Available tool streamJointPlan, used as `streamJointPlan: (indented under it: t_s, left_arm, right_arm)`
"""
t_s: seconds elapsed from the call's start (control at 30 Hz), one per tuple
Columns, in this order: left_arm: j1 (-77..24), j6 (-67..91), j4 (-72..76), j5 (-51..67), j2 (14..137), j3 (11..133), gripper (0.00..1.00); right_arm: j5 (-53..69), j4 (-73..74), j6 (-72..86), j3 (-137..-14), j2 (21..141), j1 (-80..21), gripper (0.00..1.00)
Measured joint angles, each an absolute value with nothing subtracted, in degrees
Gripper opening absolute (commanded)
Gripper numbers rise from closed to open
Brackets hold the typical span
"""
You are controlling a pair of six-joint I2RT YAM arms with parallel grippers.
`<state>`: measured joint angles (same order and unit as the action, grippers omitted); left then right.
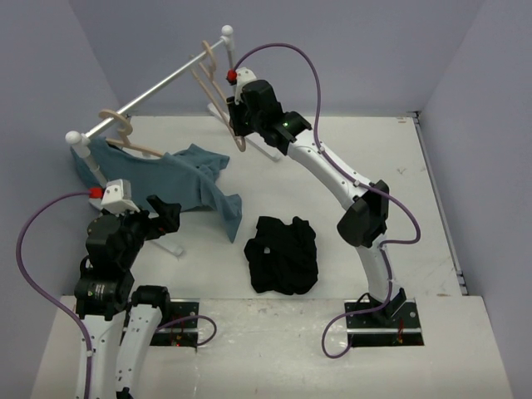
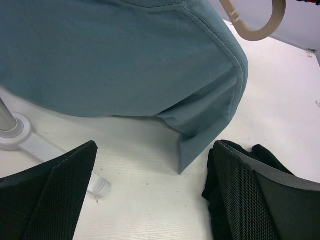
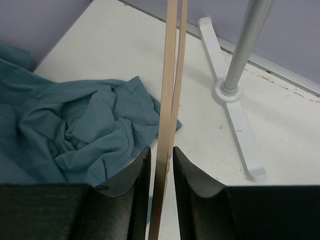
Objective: Place the t-shirt on the hanger
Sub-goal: Pick up the hanger from the clothesline.
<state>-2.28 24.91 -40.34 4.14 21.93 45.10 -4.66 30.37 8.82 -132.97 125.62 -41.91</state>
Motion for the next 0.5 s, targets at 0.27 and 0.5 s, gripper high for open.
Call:
streamJointPlan:
  t_s: [0.27,0.5]
  left_arm:
    - [-2.3,24.9,-40.3,4.1,21.9,45.1,1.00]
    - [-2.3,24.2,-41.2,7.1,21.8,45.7,1.00]
  right_arm:
    - [-4.8,30.4,8.3,-132.9,125.6,-41.9,0.00]
    - [-5.5,28.0,8.3,-130.3,124.7,-42.0,0.00]
